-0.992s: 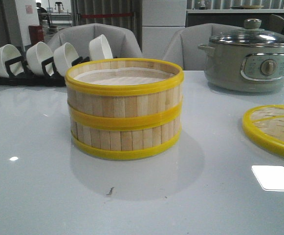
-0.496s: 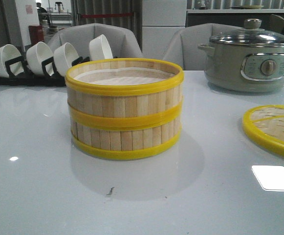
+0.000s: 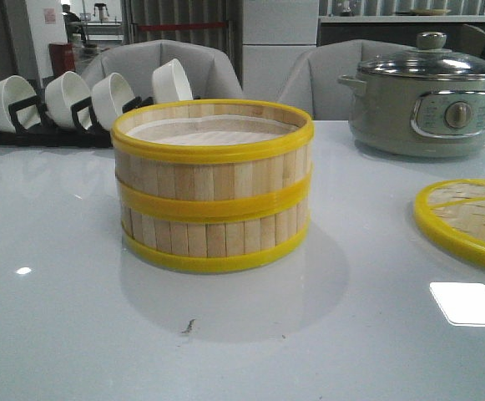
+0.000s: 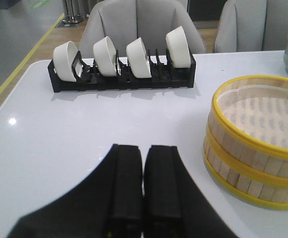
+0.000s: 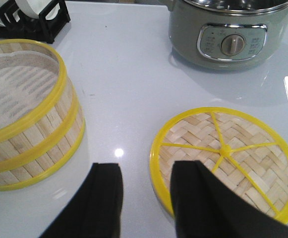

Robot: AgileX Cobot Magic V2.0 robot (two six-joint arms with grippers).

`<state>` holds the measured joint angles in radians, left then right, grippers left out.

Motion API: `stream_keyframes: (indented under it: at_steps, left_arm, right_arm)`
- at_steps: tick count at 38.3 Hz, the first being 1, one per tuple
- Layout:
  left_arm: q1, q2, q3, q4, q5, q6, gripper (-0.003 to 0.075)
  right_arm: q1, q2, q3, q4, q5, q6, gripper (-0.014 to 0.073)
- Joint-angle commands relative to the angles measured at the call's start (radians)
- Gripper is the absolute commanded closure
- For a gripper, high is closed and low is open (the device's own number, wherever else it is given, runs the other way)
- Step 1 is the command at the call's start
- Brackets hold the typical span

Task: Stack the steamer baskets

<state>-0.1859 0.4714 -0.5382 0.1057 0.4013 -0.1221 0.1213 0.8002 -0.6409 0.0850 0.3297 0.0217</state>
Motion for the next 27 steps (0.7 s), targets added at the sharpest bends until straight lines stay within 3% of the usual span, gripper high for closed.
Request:
stream_keyframes:
  at_steps: [1,27]
  left_arm:
    - [0.002,0.004,-0.029,-0.001,-0.089,-0.009,0.0634]
    - [0.002,0.004,-0.029,-0.001,-0.089,-0.009,0.0634]
  right_arm:
    - [-0.003,-0.003,-0.035,-0.012,-0.086,-0.008,0.0234]
    - [-0.003,-0.003,-0.035,-0.012,-0.052,-0.008,0.0234]
